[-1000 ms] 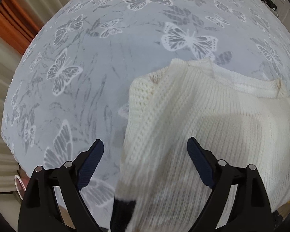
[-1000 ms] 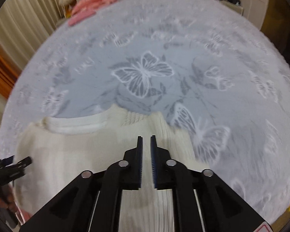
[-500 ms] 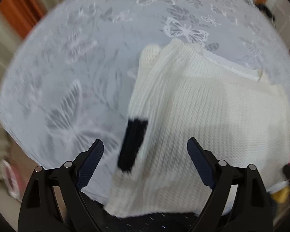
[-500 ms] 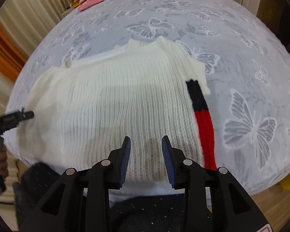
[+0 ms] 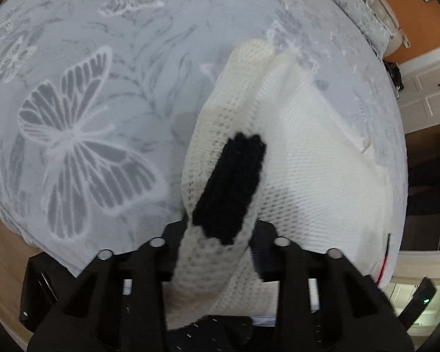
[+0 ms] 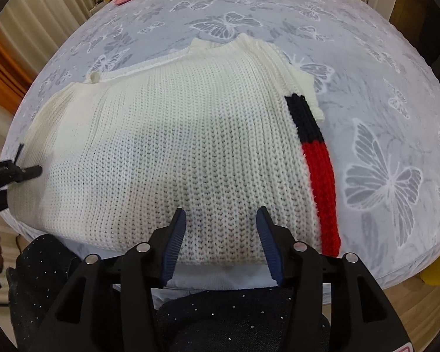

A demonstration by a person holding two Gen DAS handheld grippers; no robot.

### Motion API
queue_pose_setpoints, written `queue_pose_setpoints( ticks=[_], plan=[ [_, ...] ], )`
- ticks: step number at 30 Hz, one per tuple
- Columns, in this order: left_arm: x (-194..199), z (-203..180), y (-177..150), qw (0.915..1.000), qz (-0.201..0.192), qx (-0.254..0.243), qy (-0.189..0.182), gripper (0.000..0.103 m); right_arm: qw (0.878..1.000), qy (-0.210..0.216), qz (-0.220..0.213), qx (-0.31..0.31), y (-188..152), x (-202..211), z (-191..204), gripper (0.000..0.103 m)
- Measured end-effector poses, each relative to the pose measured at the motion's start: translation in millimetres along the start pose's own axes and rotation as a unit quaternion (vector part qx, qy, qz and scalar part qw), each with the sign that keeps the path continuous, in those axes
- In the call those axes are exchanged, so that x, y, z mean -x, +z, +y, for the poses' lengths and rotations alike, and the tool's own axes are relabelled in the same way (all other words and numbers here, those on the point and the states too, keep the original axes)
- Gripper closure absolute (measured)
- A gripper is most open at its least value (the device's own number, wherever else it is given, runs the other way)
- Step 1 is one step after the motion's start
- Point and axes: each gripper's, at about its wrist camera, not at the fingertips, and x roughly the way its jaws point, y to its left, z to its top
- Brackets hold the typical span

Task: Fold small clothes
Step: 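Grasp the black-striped side with the left tool and fold it across the sweater, then grasp the red-striped side with the right tool and fold it over the sweater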

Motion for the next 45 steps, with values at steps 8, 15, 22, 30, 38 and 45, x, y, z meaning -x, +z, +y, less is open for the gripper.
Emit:
queue_pose_setpoints(
  ticks=[8,15,22,30,38,45],
  plan=[
    [44,-39,-2,0.9967,-0.025,-0.005,-0.077,0.078,0.999,0.024,0.019,-0.025,1,-10,-9,0.051],
    [70,-160,-26,0.9823,-0.029,-0.128,-0.134,0.078,0.997,0.048,-0.014,-0.062,4,14,-31,0.050],
    [-13,-250,-71,0.9676,0.029,-0.250,-0.017,0.068,0.995,0.025,-0.040,-0.083,6,45,-69,0.046],
    [53,-215,-102,0.9612,-0.071,-0.266,0.007,0.025,0.990,0.109,-0.034,-0.078,45,61,-62,0.031],
    [85,-134,-84,0.9750,-0.074,-0.201,0.060,0.025,0.980,0.150,0.053,-0.118,83,7,-18,0.030],
    [80,-102,-88,0.9808,-0.047,-0.177,0.068,0.025,0.986,0.139,0.083,-0.029,93,-1,42,0.070]
  ],
)
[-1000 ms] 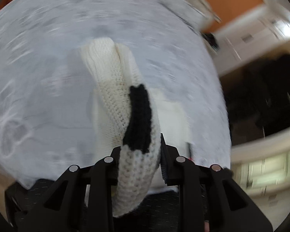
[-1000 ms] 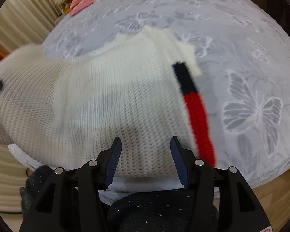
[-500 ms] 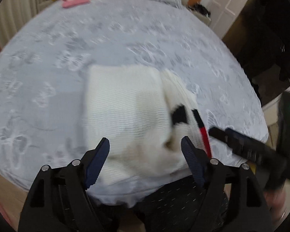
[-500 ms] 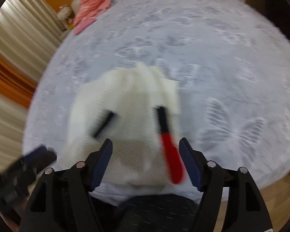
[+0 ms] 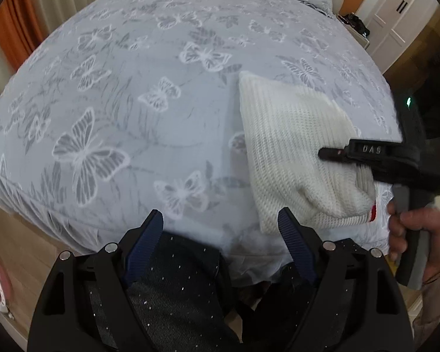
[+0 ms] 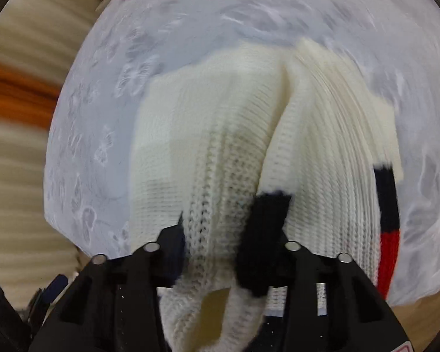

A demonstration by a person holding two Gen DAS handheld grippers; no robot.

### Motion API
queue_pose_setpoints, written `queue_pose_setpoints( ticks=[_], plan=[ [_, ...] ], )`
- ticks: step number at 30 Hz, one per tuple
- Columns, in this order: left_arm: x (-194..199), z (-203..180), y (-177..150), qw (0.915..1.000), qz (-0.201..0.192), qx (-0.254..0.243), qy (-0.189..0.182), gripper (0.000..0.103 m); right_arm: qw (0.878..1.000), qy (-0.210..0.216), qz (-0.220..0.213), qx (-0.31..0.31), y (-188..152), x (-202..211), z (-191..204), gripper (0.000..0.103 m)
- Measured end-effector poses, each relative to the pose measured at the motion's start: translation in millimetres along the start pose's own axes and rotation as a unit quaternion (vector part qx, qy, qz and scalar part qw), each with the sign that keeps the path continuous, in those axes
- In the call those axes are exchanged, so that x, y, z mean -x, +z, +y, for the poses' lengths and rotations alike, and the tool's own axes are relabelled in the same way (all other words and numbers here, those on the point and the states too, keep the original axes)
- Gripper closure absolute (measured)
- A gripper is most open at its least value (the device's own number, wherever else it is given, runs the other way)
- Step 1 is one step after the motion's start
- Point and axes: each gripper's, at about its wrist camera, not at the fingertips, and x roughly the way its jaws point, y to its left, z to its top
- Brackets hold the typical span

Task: Fold small clothes
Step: 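Grasp the red-striped side with the right tool and fold it over the sweater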

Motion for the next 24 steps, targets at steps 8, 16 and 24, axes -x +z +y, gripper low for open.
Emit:
queue_pose_setpoints(
  ticks=[8,16,24],
  plan=[
    [-1,-4,-3,0.9999,0.004,-0.007,-0.014,0.023,0.987,0.075,-0.140,0.024,-11,99,-17,0.077],
    [-23,-42,-1,0.9982,0.027,-0.037,-0.038,0.021,0.995,0.019,-0.051,-0.083,-36,14,-113,0.076],
    [-37,-77,-1,0.9959,0.038,-0.074,-0.037,0.020,0.996,-0.031,-0.074,-0.026,-28,23,-106,0.063]
  ],
)
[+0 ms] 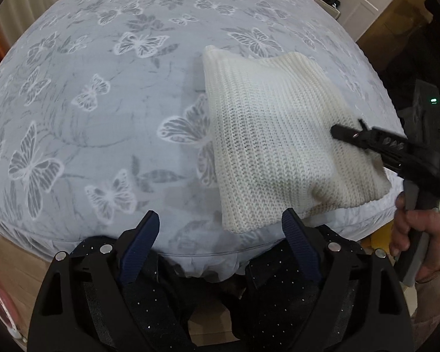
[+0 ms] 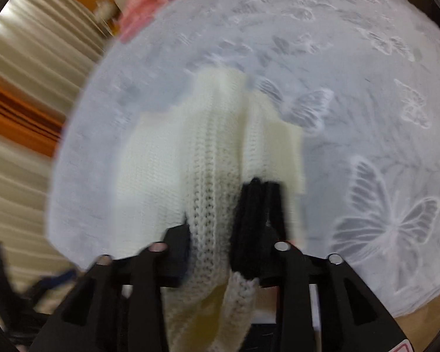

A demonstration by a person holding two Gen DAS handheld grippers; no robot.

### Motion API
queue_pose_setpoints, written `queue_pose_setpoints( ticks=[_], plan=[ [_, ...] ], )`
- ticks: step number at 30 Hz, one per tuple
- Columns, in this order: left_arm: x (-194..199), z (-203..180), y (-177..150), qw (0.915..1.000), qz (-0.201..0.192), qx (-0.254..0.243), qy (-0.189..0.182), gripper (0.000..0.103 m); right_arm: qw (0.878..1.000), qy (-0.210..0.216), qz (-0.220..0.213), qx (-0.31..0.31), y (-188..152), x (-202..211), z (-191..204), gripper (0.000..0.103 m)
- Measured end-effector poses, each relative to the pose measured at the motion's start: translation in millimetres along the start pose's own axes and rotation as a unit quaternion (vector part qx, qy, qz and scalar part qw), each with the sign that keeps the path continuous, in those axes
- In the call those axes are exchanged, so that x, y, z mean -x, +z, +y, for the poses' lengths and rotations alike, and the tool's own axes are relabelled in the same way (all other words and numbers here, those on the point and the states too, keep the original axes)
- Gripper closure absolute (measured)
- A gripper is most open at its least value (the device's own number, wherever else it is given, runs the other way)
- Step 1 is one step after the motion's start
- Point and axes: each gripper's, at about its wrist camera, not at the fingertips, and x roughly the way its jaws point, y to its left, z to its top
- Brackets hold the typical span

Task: Fold small clothes
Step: 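Grasp the red-striped side with the right tool and fold it over the sweater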

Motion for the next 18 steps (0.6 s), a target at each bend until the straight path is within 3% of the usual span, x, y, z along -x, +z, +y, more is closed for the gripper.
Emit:
queue_pose_setpoints(
  ticks=[2,8,10,12,14,18],
  plan=[
    [-4,-2,1,1.0000,0.004,-0.003,0.006,0.020,0.999,-0.034,0.017,0.014,-2,-11,-7,0.063],
    [-7,1,4,0.9998,0.005,-0.001,0.021,0.018,0.998,-0.032,-0.056,-0.020,-11,43,1,0.054],
    [-12,0,4,0.9996,0.010,-0.002,0.027,0.018,0.998,-0.028,-0.064,-0.007,-10,49,7,0.038],
    [-16,-2,5,0.9994,0.016,-0.003,0.031,0.018,0.997,-0.045,-0.056,0.016,-7,41,10,0.032],
    [-18,-6,6,0.9995,0.016,-0.005,0.028,0.018,0.998,-0.056,-0.020,0.015,-2,23,0,0.032],
    [-23,-14,16,0.9997,0.013,-0.006,0.019,0.015,0.999,-0.034,0.013,-0.020,3,-1,-16,0.029]
  ],
)
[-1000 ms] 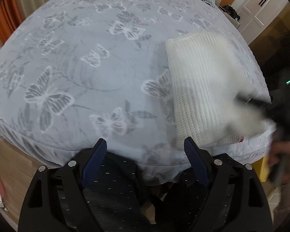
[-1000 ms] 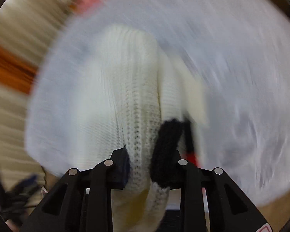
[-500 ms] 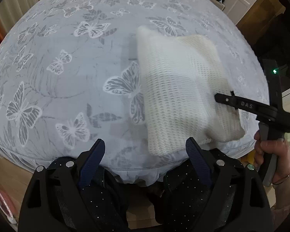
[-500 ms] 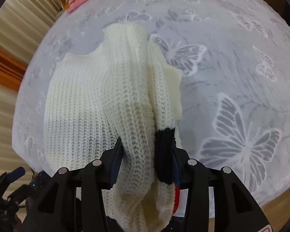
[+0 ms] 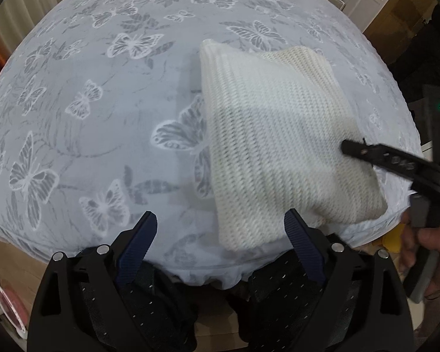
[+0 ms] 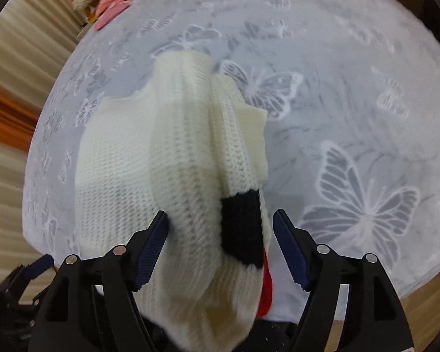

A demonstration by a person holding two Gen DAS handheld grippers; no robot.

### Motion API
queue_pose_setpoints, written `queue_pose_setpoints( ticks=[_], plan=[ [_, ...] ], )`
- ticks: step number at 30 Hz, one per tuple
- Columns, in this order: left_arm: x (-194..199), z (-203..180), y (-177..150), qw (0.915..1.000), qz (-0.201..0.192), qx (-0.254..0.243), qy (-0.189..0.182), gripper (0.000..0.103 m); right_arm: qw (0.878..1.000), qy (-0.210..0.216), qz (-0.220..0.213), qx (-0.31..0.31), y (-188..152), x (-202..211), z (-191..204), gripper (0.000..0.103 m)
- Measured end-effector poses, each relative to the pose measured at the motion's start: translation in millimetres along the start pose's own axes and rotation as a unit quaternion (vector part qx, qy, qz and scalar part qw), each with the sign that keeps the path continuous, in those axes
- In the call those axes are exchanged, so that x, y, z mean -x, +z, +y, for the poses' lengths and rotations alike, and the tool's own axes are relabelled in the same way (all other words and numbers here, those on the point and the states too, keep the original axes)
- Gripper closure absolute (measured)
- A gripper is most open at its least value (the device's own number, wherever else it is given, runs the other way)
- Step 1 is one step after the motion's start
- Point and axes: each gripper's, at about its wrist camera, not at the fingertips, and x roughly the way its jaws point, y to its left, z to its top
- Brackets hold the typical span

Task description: Fold small clothes

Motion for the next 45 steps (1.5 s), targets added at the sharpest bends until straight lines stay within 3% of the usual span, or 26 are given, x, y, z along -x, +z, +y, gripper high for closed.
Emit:
queue_pose_setpoints(
  ticks=[3,11,20,22,23,24,25,26,27,29,32,38,41,43,44,45],
  plan=[
    [-11,-1,13,0.9995,0.007,0.019,-0.022,0.010,1.000,0.000,0.003,-0.006,4,-12,-4,0.019],
    [-63,0,43,0.9969,0.046,0.057,-0.028,0.010,0.994,0.069,0.031,-0.077,6,-33,-18,0.018],
    [-83,7,52,0.9932,0.061,0.077,-0.062,0.006,0.990,0.090,0.039,-0.097,18,-45,-17,0.016],
    [-90,13,53,0.9901,0.073,0.094,-0.075,0.005,0.988,0.100,0.049,-0.105,20,-53,-19,0.011],
    [-94,14,53,0.9882,0.077,0.102,-0.083,0.005,0.987,0.106,0.050,-0.110,21,-55,-19,0.011],
    [-98,18,53,0.9851,0.082,0.113,-0.100,0.006,0.986,0.114,0.045,-0.114,20,-55,-20,0.020],
    [-102,21,53,0.9810,0.084,0.122,-0.125,0.008,0.984,0.131,0.041,-0.109,18,-53,-20,0.039],
    [-103,23,54,0.9772,0.084,0.125,-0.149,0.031,0.984,0.141,0.039,-0.104,17,-51,-19,0.044],
    [-105,25,55,0.9709,0.087,0.125,-0.184,0.042,0.986,0.137,0.035,-0.093,17,-44,-13,0.051],
    [-97,32,59,0.9681,0.083,0.127,-0.200,0.058,0.989,0.133,0.024,-0.066,17,-30,0,0.055],
    [-65,48,64,0.9650,0.055,0.127,-0.223,0.063,0.989,0.145,0.003,-0.035,20,-6,27,0.056],
    [30,98,76,0.9675,-0.029,0.110,-0.226,0.063,0.974,0.216,-0.060,0.023,22,54,104,0.057],
    [62,127,74,0.9731,-0.053,0.093,-0.204,0.056,0.968,0.238,-0.067,0.037,19,52,138,0.051],
    [58,151,66,0.9802,-0.052,0.092,-0.167,0.040,0.974,0.216,-0.054,0.040,14,17,149,0.039],
    [44,162,60,0.9858,-0.055,0.098,-0.125,0.030,0.978,0.196,-0.053,0.045,12,5,151,0.039],
    [35,170,55,0.9898,-0.054,0.102,-0.084,0.030,0.988,0.134,-0.048,0.061,8,-16,154,0.040]
  ],
)
